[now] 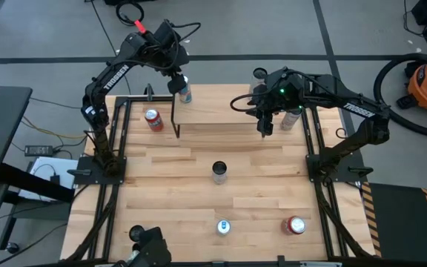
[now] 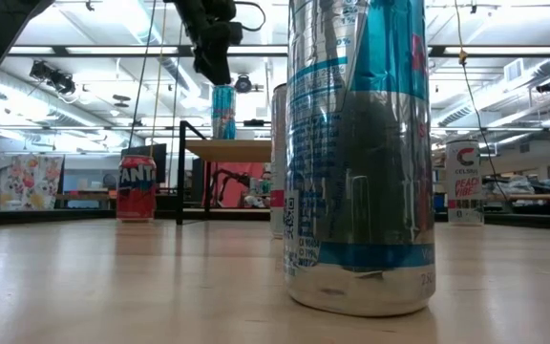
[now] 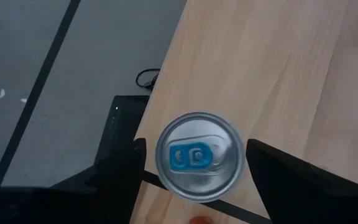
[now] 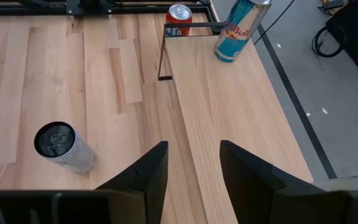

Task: Place canned beverage on shelf
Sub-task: Put the top blue soda can on the shelf

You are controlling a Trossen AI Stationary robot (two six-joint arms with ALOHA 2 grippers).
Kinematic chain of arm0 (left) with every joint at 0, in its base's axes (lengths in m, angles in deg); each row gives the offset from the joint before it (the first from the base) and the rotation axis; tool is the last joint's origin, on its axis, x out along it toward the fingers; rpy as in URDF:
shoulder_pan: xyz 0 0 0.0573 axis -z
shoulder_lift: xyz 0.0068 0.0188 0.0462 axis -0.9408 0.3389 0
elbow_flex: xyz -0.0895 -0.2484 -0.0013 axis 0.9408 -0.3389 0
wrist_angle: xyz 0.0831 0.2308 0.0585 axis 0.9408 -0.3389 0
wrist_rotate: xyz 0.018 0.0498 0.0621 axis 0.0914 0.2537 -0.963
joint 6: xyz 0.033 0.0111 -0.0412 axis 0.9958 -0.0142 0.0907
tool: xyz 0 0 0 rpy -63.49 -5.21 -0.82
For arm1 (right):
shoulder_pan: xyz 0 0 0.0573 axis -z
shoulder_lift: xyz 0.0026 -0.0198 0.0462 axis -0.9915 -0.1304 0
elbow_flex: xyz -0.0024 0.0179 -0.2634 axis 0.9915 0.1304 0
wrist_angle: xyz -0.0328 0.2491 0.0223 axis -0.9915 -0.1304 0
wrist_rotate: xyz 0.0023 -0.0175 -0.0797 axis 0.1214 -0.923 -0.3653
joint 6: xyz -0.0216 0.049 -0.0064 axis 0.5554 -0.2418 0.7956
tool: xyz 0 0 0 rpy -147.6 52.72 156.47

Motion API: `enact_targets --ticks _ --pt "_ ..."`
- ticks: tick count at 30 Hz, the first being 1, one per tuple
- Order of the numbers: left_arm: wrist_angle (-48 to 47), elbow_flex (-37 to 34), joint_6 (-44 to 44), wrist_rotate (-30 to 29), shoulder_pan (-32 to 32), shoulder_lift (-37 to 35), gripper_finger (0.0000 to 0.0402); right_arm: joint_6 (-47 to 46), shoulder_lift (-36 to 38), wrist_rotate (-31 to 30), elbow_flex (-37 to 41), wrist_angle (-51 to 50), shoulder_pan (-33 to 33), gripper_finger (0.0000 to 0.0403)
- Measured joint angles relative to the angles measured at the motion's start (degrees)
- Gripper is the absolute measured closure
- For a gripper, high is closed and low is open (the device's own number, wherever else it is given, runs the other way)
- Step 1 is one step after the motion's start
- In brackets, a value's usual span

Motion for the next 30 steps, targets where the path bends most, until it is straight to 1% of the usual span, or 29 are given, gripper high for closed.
enact_targets --ticks 6,11,14,17,21,25,30 --pt "-0.34 0.0 -0.02 -0.05 0.75 -1.46 0.0113 0.08 0.0 0.0 0.0 0.0 0.0 0.0248" --pt "-0.44 0.02 -0.14 -0.03 2.85 -3.66 0.0116 0.2 0.0 0.0 0.0 0.0 0.0 0.0248" --pt "-1.34 0.04 -1.04 0.3 4.61 -4.14 0.0125 0.22 0.0 0.0 0.0 0.0 0.0 0.0248" --pt "-2.63 0.04 -1.14 1.25 6.66 -4.2 0.0145 -0.12 0.0 0.0 0.0 -0.02 0.0 0.0248" --pt "-2.97 0.04 -1.37 1.53 9.54 -4.11 0.0181 -1.01 0.0 0.0 0.0 -0.02 0.0 0.0248" --pt "-1.46 0.04 -2.03 1.51 11.4 -4.08 0.0217 -1.03 0.0 0.0 0.0 -0.04 -0.02 0.0248" --pt "0.08 0.04 -3.51 1.48 13.19 -4.08 0.0251 -1.03 0.0 0.0 0.0 -0.02 0.0 0.0248"
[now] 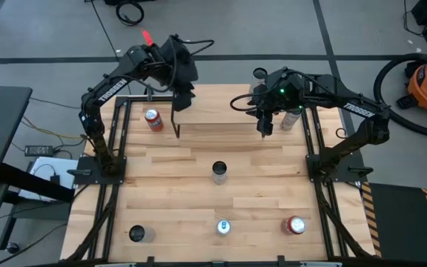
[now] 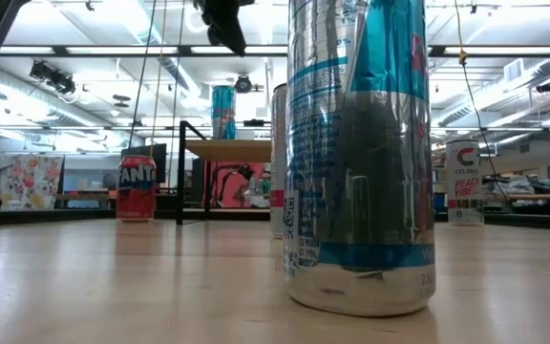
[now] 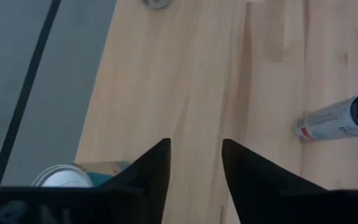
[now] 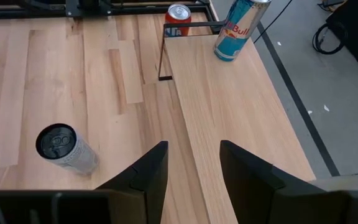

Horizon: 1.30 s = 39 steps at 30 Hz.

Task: Place canned beverage on shelf
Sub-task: Put the top blue soda can on the shelf

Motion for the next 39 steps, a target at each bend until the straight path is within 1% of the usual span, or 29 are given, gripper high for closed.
enact_targets --ticks 11,16,19,26,30,33,35,37,39 --pt "-1.97 0.0 -1.17 -0.04 2.24 0.04 0.0284 -3.41 0.0 0.0 0.0 0.0 0.01 0.0248" --pt "-5.66 0.0 -1.15 -0.02 2.63 0.04 0.0296 -3.43 0.0 0.0 0.0 0.0 0.01 0.0248" --pt "-7.8 0.0 -1.06 -0.04 2.18 0.04 0.0301 -3.43 0.0 0.0 0.0 0.0 0.0 0.0248" --pt "-7.88 -0.07 -1.01 -0.04 0.81 0.07 0.0304 -3.37 0.0 0.0 0.0 0.0 0.01 0.0248" --pt "-9.93 -3.01 1.86 -0.13 0.73 0.13 0.0308 -3.37 0.0 0.0 0.0 -0.06 -0.01 0.0248" --pt "-11.54 -6.64 4.96 -0.19 1.28 0.07 0.0326 -3.32 0.0 -0.01 0.0 -0.83 0.01 0.0248" --pt "-11.27 -8.92 6.34 -1.4 1.54 0.17 0.0346 -3.3 0.0 0.0 0.0 -1.46 0.01 0.0248" --pt "-8.91 -10.68 6.58 -3.91 1.61 0.15 0.0367 -3.3 0.0 -0.01 0.0 -1.79 0.01 0.0248" --pt "-6.88 -11.57 7.7 -4.59 1.36 0.16 0.0389 -3.28 0.0 -0.01 0.0 -1.79 0.01 0.0248"
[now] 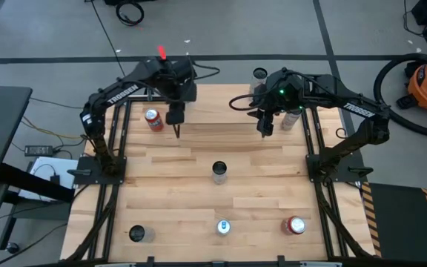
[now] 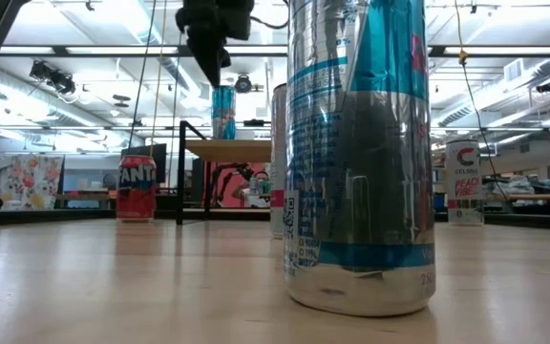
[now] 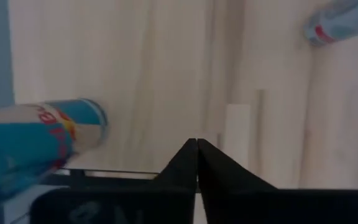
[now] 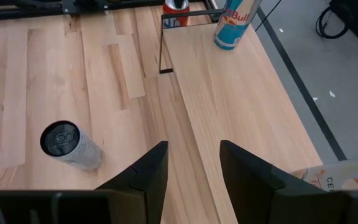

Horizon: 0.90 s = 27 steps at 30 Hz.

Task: Place canned beverage on shelf
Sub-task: Put the top blue soda can on the shelf

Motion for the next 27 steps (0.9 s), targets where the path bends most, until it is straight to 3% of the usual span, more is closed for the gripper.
enact_targets --ticks 13,27 --pt "5.24 0.01 0.35 -4.45 -2.28 -0.08 0.0393 0.0 0.0 -0.01 0.0 -0.11 -0.02 0.0248" --pt "6.94 0.01 0.33 -4.78 -5.17 0.16 0.0393 0.0 0.0 -0.01 0.0 -0.11 -0.01 0.0248"
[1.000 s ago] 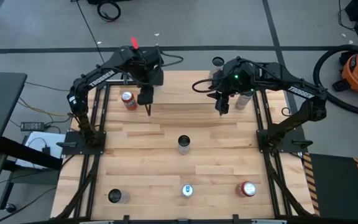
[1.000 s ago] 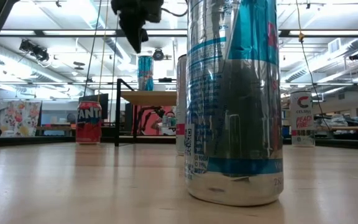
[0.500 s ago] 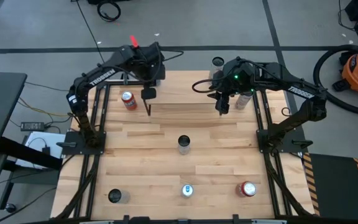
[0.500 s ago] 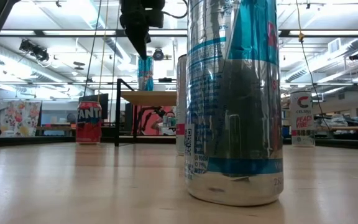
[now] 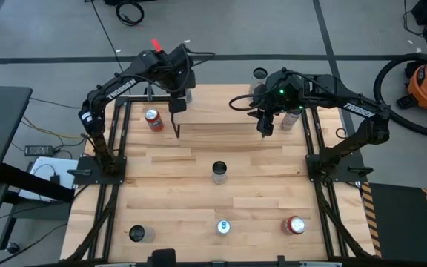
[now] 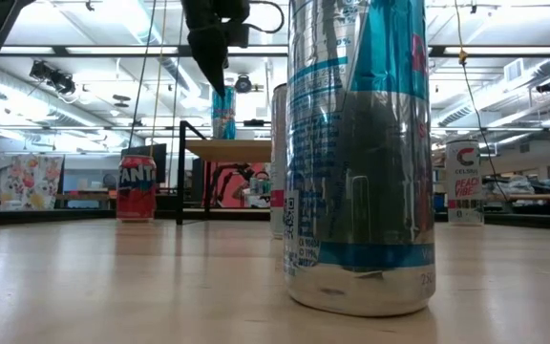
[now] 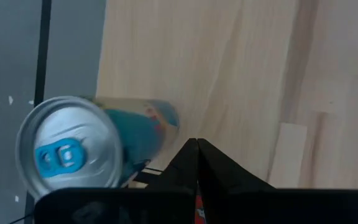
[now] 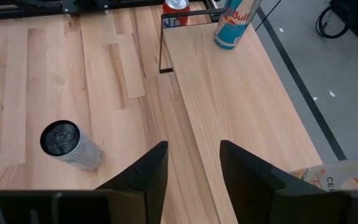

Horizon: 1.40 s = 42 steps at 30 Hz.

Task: Place canned beverage on shelf
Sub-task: Put the top blue soda can on the shelf

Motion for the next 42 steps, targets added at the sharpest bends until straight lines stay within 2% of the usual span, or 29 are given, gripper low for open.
enact_targets --ticks 42 --pt "0.61 0.04 -1.97 -2.33 -4.94 0.04 0.0393 0.0 0.0 -0.01 0.0 0.07 0.01 0.0248"
